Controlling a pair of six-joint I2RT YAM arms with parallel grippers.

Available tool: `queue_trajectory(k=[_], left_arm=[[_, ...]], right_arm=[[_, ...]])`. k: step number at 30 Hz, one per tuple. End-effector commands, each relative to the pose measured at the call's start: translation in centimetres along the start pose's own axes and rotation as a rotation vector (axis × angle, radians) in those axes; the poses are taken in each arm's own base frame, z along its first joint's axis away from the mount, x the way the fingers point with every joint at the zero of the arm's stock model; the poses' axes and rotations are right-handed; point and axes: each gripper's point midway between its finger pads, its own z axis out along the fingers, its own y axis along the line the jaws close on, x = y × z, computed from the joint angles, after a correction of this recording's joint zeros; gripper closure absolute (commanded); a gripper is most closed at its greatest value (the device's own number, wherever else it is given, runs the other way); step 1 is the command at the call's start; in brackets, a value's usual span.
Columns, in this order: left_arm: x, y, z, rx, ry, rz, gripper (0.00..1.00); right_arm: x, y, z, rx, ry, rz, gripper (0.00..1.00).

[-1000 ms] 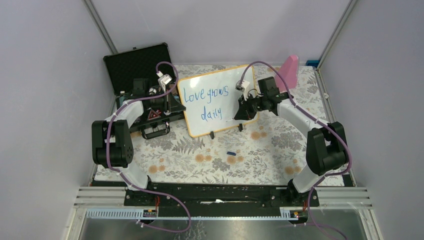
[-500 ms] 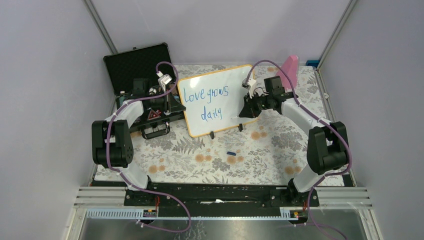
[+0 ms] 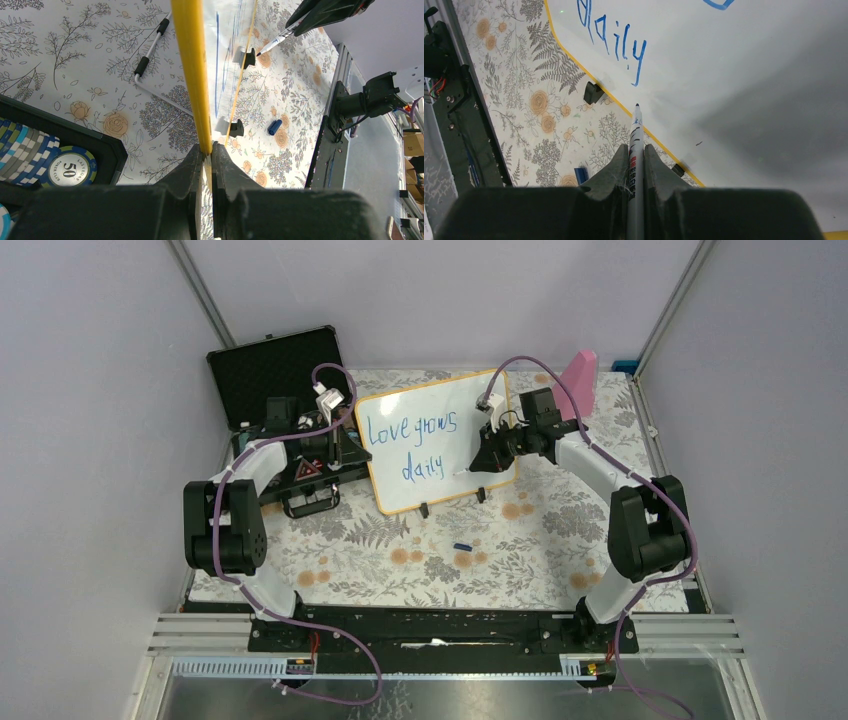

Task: Write a sentence on the whiteboard

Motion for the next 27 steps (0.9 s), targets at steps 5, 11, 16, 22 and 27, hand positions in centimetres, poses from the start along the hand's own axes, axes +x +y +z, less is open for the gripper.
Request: queue_trajectory(k=[5, 11, 16, 22, 27], left_arm=[[-1.9, 0.2, -0.1, -0.016, -0.03, 0.109, 1.0], [-2.0, 0.2, -0.1, -0.015, -0.03, 0.108, 1.0], [-2.0, 0.3, -0.1, -0.015, -0.03, 0.108, 1.0], [-1.9, 0.3, -0.1, -0.016, -0.029, 0.108, 1.0], [-1.9, 0.3, -0.1, -0.016, -0.029, 0.107, 1.0]], right_arm=[[-2.5, -0.2, 0.3, -0.009, -0.042, -0.04, 1.0], [-2.7, -0.1, 0.6, -0.023, -0.044, -0.036, 1.0], [-2.8, -0.1, 1.1, -0.023, -0.044, -0.033, 1.0], [-2.5, -1.0, 1.6, 0.004, -0.037, -0.03, 1.0], [-2.3, -1.7, 1.6, 0.037, -0.027, -0.027, 1.0]])
